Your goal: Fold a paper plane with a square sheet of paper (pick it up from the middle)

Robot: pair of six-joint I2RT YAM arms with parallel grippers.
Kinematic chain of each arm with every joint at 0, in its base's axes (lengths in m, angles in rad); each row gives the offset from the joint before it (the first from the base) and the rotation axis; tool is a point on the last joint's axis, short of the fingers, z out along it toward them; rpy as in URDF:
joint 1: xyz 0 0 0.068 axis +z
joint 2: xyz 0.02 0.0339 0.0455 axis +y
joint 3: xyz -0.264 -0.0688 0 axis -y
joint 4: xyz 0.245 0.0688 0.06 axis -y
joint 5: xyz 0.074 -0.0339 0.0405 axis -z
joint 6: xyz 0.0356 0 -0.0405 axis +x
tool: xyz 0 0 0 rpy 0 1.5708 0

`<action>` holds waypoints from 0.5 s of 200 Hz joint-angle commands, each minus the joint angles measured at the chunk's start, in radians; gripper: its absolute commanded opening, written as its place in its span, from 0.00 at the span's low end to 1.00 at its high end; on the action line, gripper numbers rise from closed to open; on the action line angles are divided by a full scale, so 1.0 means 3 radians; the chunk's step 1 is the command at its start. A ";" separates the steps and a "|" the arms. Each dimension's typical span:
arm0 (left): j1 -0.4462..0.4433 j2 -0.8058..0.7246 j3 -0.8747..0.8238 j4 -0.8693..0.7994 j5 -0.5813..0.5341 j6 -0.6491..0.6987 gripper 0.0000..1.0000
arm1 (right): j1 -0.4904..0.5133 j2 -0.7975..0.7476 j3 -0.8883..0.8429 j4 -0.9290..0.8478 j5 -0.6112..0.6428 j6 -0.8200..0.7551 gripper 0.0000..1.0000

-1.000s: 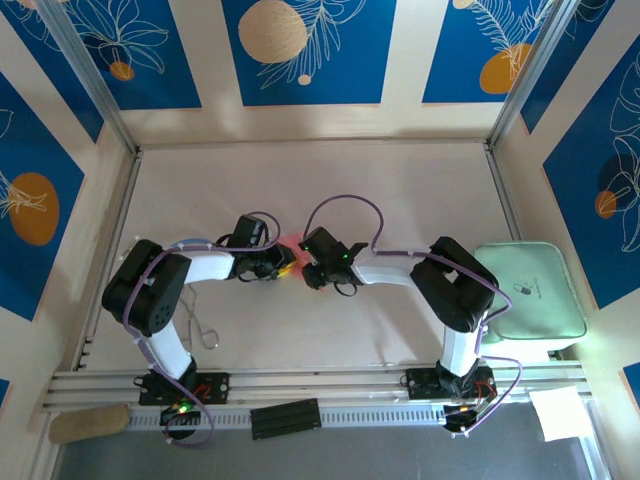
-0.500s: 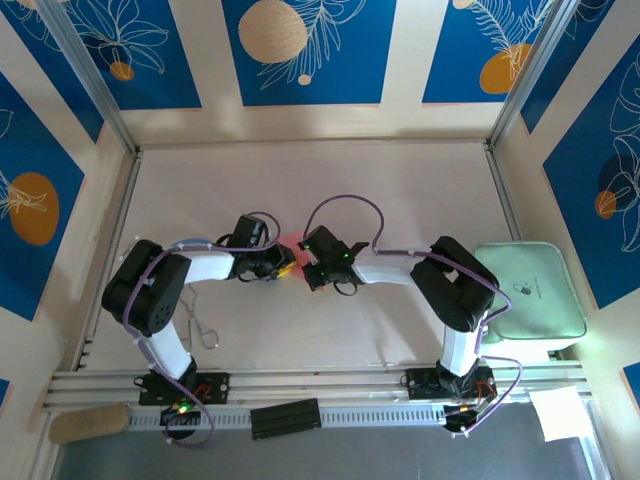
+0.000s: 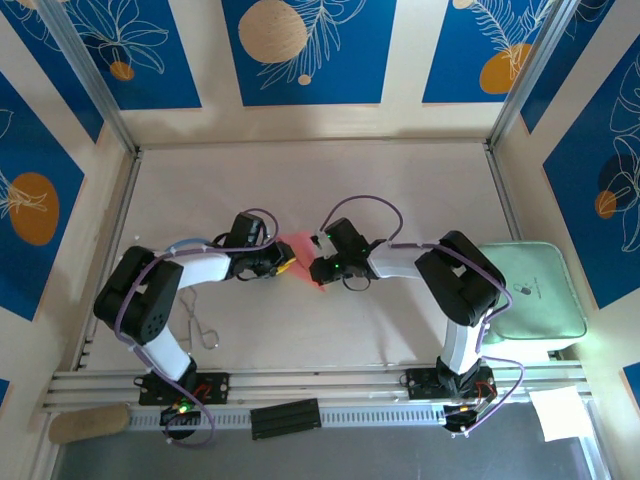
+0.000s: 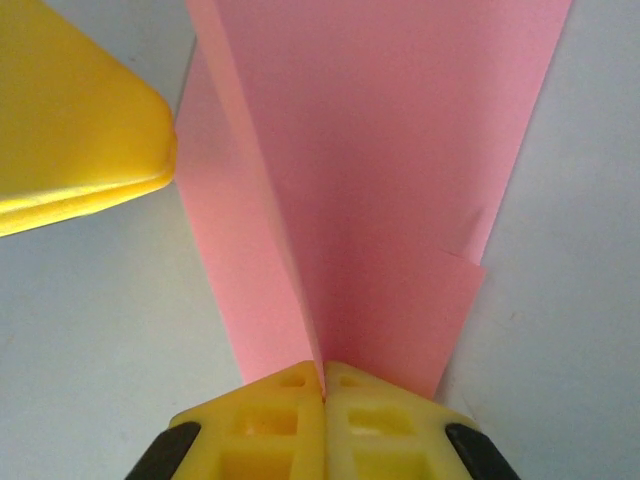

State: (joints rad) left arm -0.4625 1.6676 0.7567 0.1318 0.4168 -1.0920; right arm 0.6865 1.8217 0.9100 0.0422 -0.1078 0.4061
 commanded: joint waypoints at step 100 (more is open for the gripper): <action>-0.0099 0.0320 0.0026 0.0478 0.0270 -0.0055 0.36 | -0.0346 0.0099 -0.0196 0.0487 -0.0978 0.0346 0.06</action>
State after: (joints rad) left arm -0.4801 1.7359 0.7471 0.2707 0.4721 -1.1038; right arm 0.5892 1.8263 0.8669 0.1623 -0.3386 0.4915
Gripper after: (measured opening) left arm 0.350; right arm 0.066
